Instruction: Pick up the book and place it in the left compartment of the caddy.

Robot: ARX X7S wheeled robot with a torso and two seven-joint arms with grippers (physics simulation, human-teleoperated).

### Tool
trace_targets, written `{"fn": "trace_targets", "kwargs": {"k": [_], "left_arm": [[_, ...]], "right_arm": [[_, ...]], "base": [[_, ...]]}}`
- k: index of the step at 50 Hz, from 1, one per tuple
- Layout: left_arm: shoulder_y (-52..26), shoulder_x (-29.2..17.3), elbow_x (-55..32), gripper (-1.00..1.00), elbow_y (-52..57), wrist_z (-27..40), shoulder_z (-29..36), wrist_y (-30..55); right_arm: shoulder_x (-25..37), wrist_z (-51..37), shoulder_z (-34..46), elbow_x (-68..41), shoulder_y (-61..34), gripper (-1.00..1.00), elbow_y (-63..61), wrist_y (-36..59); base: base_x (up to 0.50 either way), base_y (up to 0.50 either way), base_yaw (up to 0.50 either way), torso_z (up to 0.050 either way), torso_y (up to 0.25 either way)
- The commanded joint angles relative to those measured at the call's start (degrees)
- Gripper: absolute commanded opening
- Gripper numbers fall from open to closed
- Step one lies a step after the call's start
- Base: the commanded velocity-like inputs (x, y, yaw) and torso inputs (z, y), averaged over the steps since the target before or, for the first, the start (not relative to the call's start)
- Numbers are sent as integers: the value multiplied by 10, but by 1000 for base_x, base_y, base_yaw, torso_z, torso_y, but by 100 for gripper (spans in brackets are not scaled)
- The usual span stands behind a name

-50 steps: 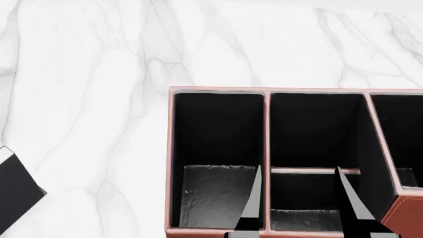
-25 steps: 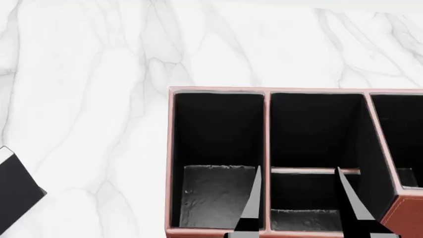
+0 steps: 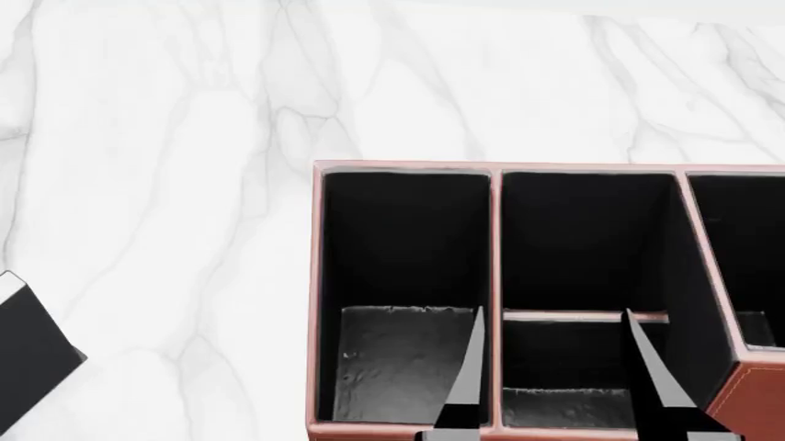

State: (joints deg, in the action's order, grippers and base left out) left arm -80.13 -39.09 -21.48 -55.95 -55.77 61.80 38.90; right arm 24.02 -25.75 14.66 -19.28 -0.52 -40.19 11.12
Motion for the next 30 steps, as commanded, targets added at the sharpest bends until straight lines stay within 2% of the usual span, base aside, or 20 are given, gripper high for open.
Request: {"fn": "trace_targets", "kwargs": {"k": [1, 30], "left_arm": [[19, 14, -15, 100, 0, -24, -20, -17], [45, -3, -21, 100, 9, -9, -24, -1]], "right_arm": [[-10, 12, -12, 14, 0, 100, 3, -5], [-7, 9, -8, 13, -1, 100, 5, -8]], "base": [[0, 0, 0, 0, 0], [0, 0, 0, 0, 0]]}}
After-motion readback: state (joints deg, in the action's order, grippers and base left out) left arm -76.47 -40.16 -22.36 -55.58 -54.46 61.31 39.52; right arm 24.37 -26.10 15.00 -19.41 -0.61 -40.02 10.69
